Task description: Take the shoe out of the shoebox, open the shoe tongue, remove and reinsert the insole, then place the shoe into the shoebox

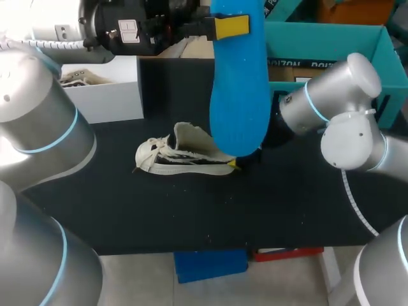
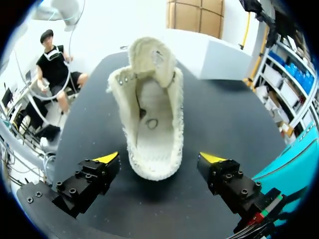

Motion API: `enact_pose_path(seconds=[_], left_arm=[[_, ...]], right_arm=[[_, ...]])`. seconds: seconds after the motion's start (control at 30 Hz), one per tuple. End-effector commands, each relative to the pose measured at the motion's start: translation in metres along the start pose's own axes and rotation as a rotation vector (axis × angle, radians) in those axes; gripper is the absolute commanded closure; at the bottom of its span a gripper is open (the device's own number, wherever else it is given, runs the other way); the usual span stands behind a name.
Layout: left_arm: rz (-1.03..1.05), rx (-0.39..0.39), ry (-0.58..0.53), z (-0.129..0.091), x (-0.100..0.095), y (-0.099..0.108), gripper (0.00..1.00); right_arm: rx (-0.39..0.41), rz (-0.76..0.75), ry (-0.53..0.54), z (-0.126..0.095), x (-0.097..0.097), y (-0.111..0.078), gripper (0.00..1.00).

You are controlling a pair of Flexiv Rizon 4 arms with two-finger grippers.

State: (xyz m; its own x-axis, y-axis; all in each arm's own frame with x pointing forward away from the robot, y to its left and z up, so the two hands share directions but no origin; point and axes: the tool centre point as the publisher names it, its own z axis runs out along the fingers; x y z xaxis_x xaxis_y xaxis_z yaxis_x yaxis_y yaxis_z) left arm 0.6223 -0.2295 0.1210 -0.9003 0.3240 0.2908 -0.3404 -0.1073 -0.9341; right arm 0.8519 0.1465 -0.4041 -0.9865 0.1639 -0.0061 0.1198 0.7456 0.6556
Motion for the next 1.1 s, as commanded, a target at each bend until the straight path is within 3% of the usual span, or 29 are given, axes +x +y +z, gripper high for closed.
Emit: enact_pose_path(seconds=[0.03,0.5,0.73,0.9,1.1], left_arm=[[0.001,0.001,-0.002,0.001,0.0,0.001,1.0],[0.001,0.001,-0.002,0.001,0.0,0.001,1.0],[0.001,0.001,-0.002,0.001,0.0,0.001,1.0],[0.001,0.001,-0.002,0.001,0.0,0.001,1.0],[0.001,0.001,-0.002,0.001,0.0,0.001,1.0]], right_arm=[[-0.11,0.005,-0.001,0.006,0.001,-0.007,0.0],[-0.131,0.028,0.005,0.013,0.005,-0.013,0.0],[-0.112,0.026,-0.006,0.004,0.002,-0.008,0.0],[-0.012,0.009,-0.007,-0.005,-0.001,-0.002,0.0],[0.223,-0.006,0.0,-0.01,-0.007,0.011,0.0]])
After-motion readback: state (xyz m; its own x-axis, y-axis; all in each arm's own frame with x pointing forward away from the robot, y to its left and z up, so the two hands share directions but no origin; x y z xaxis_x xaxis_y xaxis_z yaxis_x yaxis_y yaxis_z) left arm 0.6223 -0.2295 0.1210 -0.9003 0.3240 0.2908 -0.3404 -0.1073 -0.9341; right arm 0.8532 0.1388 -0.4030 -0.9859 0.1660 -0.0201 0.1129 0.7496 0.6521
